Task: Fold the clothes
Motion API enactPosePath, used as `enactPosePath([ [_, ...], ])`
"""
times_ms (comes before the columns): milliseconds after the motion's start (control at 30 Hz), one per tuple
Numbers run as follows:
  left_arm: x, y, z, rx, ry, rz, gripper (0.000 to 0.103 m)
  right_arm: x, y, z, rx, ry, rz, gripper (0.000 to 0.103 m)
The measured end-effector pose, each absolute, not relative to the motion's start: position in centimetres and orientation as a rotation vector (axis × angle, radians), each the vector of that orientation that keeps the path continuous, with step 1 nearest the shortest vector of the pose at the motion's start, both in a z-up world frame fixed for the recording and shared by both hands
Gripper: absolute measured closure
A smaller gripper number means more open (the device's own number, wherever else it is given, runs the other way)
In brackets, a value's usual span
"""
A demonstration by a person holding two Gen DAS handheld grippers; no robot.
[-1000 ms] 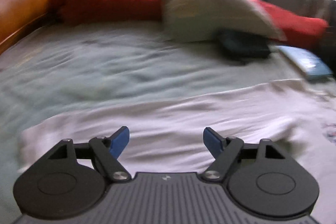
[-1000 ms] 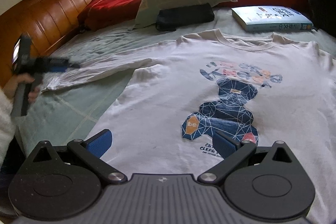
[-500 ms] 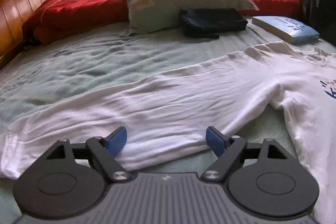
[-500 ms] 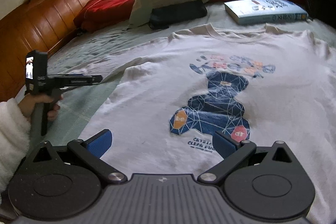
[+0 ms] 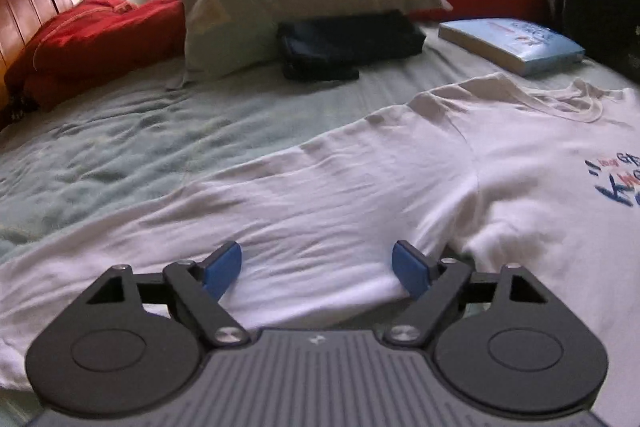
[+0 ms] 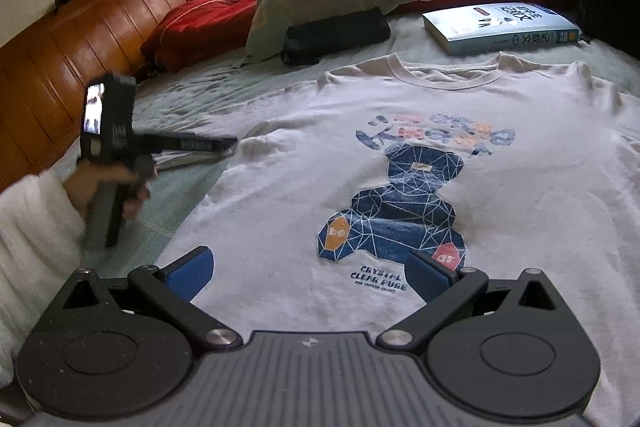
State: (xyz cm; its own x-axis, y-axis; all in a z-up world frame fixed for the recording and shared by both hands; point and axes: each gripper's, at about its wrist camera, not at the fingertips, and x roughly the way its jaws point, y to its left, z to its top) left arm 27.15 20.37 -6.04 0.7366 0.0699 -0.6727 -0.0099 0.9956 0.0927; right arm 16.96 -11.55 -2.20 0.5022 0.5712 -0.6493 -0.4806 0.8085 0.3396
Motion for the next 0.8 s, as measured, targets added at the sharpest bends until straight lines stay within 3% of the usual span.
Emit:
enactPosePath([
  [267, 25.5, 26.3, -3.1, -0.049, 0.754, 0.114, 0.020, 16.9, -11.5, -2.2, 0.125, 0.831, 0.637, 0.000],
  [467, 22.1, 31.2, -5.4, -0.131, 0.791, 0.188, 0.019, 16.7, -10.9, -2.2, 0.104, 0.835, 0.641, 0.000],
  [800, 20.8, 36.2, -4.4, -0.148, 0.770, 0.319, 0.019, 16.3, -10.0, -1.9, 0.078, 0.838, 0.642, 0.000],
])
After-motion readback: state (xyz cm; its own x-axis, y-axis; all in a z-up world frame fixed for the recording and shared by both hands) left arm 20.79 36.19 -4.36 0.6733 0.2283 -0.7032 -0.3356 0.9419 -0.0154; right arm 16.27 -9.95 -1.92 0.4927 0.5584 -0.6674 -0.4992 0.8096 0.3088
